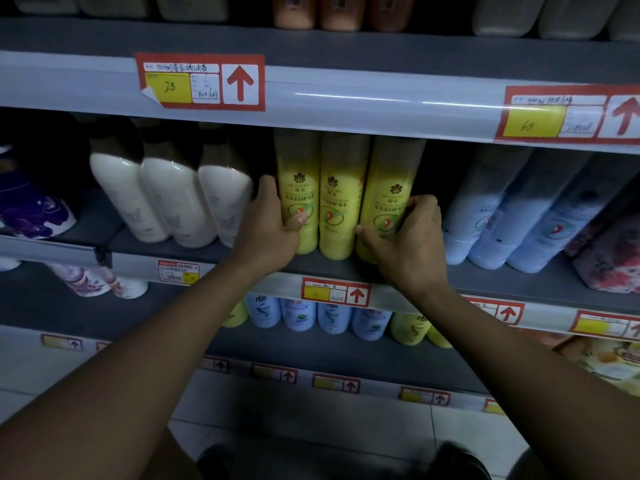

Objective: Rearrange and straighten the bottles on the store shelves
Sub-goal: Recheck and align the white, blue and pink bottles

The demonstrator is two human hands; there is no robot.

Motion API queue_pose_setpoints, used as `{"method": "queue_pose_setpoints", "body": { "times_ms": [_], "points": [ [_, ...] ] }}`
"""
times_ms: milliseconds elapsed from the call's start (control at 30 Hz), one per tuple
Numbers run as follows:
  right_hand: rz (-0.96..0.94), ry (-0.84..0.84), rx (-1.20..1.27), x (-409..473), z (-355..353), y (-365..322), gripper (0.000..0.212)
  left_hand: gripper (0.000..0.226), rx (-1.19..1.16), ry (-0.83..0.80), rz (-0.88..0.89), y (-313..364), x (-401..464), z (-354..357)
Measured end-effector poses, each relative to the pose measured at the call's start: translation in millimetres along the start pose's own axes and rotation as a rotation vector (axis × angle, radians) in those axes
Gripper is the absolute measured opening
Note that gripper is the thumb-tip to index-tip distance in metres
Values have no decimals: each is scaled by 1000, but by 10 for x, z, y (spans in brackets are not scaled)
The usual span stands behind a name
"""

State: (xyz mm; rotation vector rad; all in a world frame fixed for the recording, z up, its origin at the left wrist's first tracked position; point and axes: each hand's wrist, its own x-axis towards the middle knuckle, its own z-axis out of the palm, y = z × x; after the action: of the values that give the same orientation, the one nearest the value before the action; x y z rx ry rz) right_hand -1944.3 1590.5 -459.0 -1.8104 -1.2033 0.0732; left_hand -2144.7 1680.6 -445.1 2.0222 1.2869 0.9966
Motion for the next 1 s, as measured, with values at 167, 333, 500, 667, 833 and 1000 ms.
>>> {"method": "queue_pose_setpoints", "body": {
  "times_ms": [167, 333, 500, 667, 833, 1000],
  "points": [
    [31, -5, 6, 30, 32, -20, 81, 54, -23, 19, -19, 34, -14, -12],
    [20, -39, -15, 40, 58, -30, 87, 70, -50, 21, -27, 62, -37, 20],
    [-20, -36, -76, 29, 101, -40, 95, 77, -69, 54, -24, 77, -27, 84],
    [-45, -25, -74, 29, 118, -1, 93, 80, -67, 61, -22, 81, -21, 82],
    [-55, -23, -56, 33, 131, 23, 86, 81, -78, 76, -14, 85, -24, 101],
    [-74, -31, -40, 30, 130, 51, 80, 85, -75, 95, -3, 90, -31, 142]
  ]
}}
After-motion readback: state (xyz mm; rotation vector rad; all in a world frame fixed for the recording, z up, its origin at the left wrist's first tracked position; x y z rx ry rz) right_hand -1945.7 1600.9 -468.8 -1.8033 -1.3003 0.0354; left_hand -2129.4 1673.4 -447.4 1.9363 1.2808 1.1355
